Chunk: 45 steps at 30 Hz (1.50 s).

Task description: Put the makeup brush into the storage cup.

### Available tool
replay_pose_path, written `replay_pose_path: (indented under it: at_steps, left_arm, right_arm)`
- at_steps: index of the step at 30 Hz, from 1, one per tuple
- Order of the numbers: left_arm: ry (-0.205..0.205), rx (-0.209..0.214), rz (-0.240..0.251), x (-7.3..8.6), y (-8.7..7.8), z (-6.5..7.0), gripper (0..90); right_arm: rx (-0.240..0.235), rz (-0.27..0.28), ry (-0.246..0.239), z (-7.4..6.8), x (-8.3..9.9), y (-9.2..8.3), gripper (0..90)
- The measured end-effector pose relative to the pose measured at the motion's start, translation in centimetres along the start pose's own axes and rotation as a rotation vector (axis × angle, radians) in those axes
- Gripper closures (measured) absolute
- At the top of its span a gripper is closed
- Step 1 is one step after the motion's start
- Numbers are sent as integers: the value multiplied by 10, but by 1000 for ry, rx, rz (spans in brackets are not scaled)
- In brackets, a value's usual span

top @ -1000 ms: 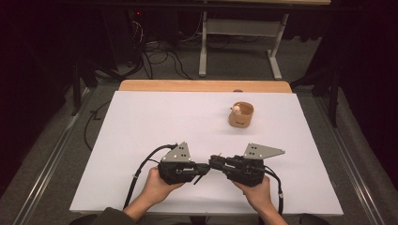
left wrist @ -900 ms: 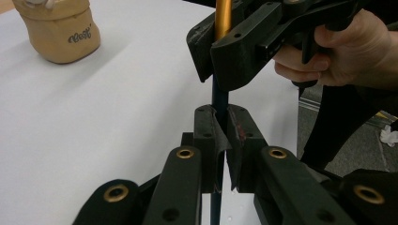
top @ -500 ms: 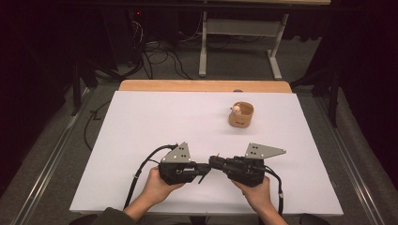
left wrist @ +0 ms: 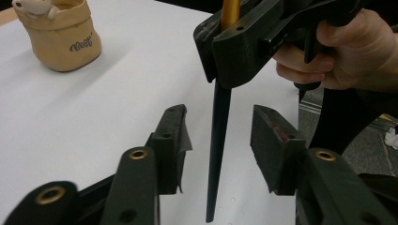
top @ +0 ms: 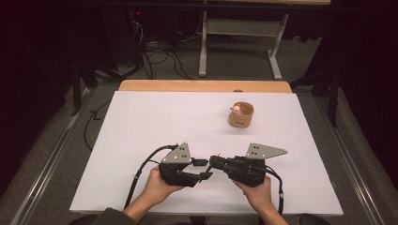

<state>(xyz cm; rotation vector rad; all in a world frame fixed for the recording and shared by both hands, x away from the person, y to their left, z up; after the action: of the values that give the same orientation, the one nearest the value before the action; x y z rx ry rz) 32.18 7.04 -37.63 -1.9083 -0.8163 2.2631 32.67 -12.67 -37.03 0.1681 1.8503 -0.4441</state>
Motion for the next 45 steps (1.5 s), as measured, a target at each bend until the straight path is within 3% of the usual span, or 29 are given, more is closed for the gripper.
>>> replay_pose_path:
  at_steps: [6, 9, 15, 24, 34, 40, 45]
  left_arm:
    - [-13, -2, -5, 2, -1, -2, 432]
    - [-15, -29, 9, 2, -4, -3, 358]
    - [-29, -39, 19, 3, -9, -4, 297]
    - [-49, -96, -1, 3, -20, -7, 283]
    - [-80, -121, -2, 6, -34, -13, 287]
    - [-76, -144, -20, 9, -39, -16, 287]
    - [-81, -162, -6, 10, -47, -19, 286]
  right_arm:
    - [11, 2, -10, 1, -1, -2, 859]
    - [21, 3, -8, 2, -2, -5, 859]
    - [34, 6, -7, 3, -3, -8, 859]
    - [47, -5, -21, 3, -3, -8, 859]
    - [55, -4, -24, 3, -4, -10, 859]
    - [55, -6, -23, 4, -4, -11, 859]
    - [58, -5, -21, 5, -4, -11, 859]
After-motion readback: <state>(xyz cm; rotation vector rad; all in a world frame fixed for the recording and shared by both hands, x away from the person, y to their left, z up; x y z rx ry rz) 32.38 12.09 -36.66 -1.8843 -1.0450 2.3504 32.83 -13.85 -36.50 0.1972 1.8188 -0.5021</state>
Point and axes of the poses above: each handheld gripper's, and its own axes: y roughly forward along the jaws, x roughly out of its underside, z roughly to its right, the point moved 3 cm from there along y, roughly forward along the jaws, and after that the axes turned 3 degrees about z, right-handed, at the moved point
